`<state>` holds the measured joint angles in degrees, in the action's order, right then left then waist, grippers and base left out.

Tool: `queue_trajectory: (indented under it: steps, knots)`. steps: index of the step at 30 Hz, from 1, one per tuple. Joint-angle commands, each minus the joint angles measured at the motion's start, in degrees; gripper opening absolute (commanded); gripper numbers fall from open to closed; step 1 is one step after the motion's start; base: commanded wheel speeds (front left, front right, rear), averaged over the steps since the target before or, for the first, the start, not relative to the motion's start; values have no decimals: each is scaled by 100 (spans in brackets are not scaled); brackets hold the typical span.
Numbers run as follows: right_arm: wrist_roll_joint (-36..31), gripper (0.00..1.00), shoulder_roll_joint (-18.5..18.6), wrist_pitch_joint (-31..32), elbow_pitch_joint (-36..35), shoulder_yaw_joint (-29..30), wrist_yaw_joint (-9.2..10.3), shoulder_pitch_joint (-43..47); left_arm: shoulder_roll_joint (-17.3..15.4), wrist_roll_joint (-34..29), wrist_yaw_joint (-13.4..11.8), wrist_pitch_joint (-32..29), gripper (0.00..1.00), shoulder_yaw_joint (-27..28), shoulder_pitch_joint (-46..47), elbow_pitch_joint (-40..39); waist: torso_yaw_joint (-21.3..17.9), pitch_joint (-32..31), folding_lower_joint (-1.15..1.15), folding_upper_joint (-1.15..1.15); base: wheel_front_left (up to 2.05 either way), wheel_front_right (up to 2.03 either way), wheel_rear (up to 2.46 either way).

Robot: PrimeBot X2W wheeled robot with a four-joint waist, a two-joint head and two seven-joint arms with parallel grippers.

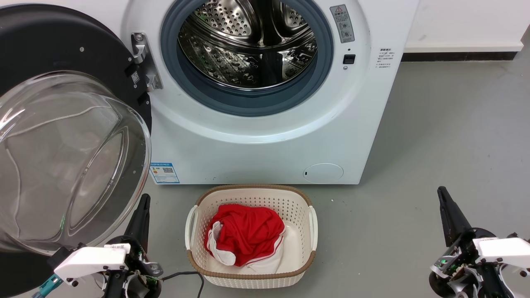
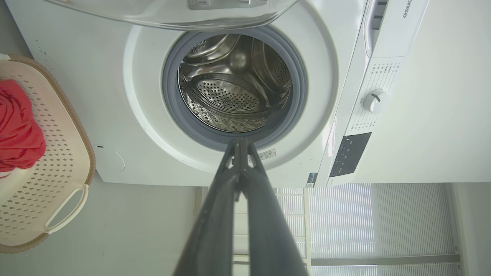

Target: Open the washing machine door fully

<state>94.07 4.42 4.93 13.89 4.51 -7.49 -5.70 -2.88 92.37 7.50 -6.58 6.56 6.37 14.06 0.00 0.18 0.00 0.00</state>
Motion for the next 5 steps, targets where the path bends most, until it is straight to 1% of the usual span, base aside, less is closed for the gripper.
queue_trajectory:
  steps: [1, 5]
  knots:
    - [-8, 0, -21, 17, 16, 9, 0, -66, 9, 6, 15, -16, 0, 17, -33, 5, 0, 0, 0, 0, 0, 0, 0]
    - [-21, 0, -29, 20, 16, 19, 0, -67, 9, 6, 15, -16, 0, 17, -33, 5, 0, 0, 0, 0, 0, 0, 0]
